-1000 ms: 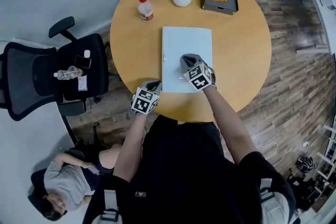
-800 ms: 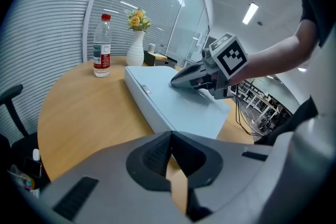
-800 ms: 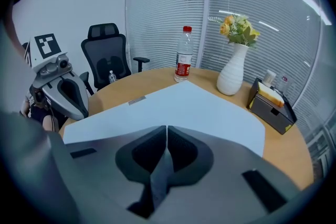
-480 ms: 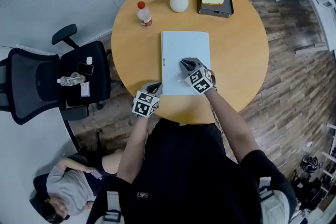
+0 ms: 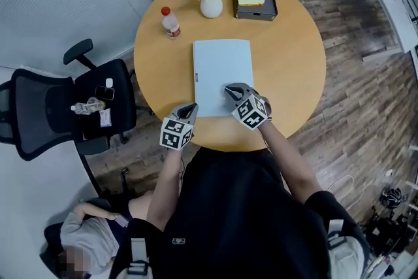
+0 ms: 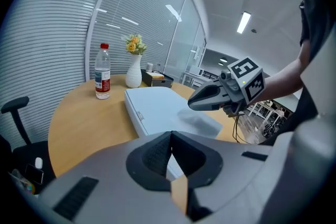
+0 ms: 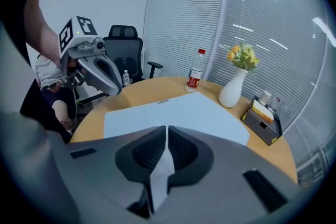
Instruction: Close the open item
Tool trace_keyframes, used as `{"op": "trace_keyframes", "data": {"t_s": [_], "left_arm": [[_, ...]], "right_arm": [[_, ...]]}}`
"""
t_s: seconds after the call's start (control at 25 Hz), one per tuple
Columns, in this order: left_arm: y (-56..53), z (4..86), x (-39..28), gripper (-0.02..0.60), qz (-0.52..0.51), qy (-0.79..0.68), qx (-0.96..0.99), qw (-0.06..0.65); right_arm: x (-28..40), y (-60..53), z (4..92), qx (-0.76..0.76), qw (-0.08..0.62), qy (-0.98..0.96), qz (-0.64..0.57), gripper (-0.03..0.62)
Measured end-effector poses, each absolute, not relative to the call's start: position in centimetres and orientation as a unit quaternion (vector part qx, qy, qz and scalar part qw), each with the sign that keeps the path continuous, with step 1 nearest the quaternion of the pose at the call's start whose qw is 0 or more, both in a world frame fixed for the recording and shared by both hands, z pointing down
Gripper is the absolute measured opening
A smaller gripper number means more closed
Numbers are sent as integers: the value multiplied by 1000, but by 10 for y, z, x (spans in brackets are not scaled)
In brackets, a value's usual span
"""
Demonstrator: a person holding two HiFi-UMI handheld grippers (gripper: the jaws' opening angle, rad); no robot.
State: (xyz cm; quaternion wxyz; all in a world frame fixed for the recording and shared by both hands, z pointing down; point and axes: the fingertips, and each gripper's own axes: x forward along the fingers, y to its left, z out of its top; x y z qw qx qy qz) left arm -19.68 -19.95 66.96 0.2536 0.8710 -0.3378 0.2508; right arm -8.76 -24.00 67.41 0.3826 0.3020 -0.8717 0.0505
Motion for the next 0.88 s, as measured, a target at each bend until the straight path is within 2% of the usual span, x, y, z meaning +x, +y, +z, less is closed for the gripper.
{"op": "trace_keyframes", "data": {"t_s": [0.28,0.52,0.88], "left_arm": [[-191,652,-183,5,248,-336,878,233],[-194,644,-181,6,243,-343,880,222],[-197,638,-183,6,239,-344,882,217]], "right_arm": [[-60,-209,666,311,366,-874,80,9],[-52,-212,658,290,377,-878,51,9],[-20,-212,643,345,348,-867,89,9]]}}
